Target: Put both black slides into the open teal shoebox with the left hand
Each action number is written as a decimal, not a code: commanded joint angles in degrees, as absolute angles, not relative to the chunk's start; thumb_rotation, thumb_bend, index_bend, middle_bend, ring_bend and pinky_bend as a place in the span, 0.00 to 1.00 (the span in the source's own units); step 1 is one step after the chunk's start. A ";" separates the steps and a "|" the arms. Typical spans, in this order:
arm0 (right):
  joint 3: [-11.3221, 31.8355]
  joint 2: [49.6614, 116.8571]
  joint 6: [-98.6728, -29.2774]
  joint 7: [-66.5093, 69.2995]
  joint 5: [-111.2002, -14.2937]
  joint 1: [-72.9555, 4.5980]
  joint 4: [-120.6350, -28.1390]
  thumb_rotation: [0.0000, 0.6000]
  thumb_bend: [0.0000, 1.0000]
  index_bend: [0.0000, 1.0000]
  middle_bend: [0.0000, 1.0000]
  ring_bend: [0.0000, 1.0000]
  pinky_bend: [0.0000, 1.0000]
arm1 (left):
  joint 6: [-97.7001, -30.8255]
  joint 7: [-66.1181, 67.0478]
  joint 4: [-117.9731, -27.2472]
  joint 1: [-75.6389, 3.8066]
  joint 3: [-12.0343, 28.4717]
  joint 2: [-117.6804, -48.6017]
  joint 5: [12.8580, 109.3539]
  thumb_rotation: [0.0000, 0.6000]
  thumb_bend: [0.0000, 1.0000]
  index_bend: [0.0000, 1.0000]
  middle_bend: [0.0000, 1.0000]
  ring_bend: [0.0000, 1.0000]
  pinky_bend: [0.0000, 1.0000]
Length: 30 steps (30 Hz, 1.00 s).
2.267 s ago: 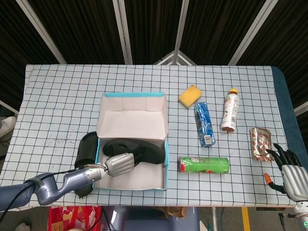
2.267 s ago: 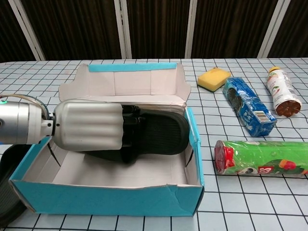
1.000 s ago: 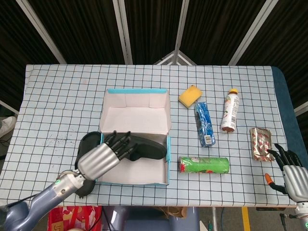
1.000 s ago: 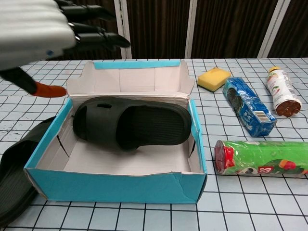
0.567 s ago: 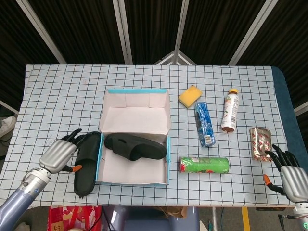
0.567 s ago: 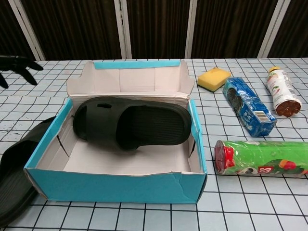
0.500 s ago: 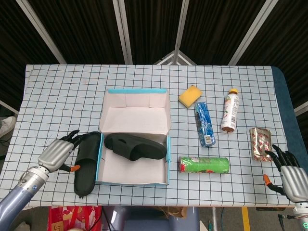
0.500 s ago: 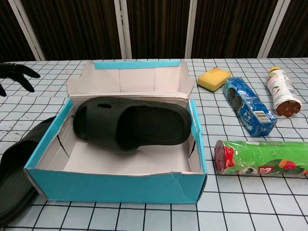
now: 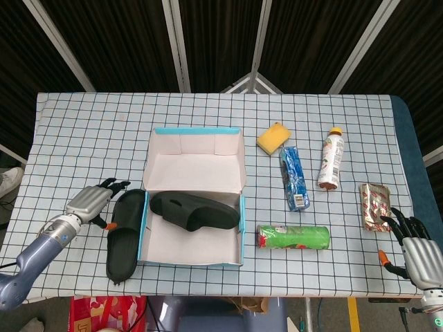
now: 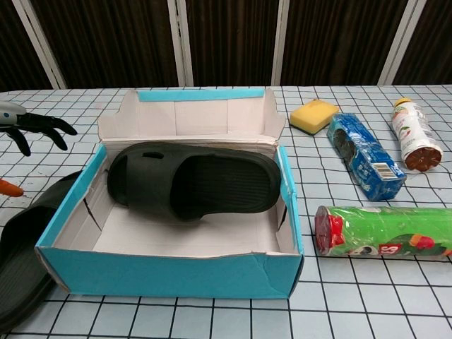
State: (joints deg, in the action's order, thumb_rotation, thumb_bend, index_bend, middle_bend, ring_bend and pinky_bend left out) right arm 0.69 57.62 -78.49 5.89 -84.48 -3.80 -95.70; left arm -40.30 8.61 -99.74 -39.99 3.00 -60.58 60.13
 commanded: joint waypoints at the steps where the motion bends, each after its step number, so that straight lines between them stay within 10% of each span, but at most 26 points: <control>1: 0.69 57.68 -78.24 5.67 -84.35 -3.91 -95.75 1.00 0.39 0.17 0.05 0.13 0.07 | -39.91 10.52 -98.68 -41.13 2.60 -62.19 58.88 1.00 0.29 0.03 0.15 0.02 0.22; 30: 0.70 57.87 -76.90 4.72 -83.60 -4.56 -95.87 1.00 0.39 0.17 0.05 0.13 0.07 | -36.61 15.57 -94.47 -44.56 -2.22 -68.51 57.86 1.00 0.29 0.07 0.22 0.02 0.19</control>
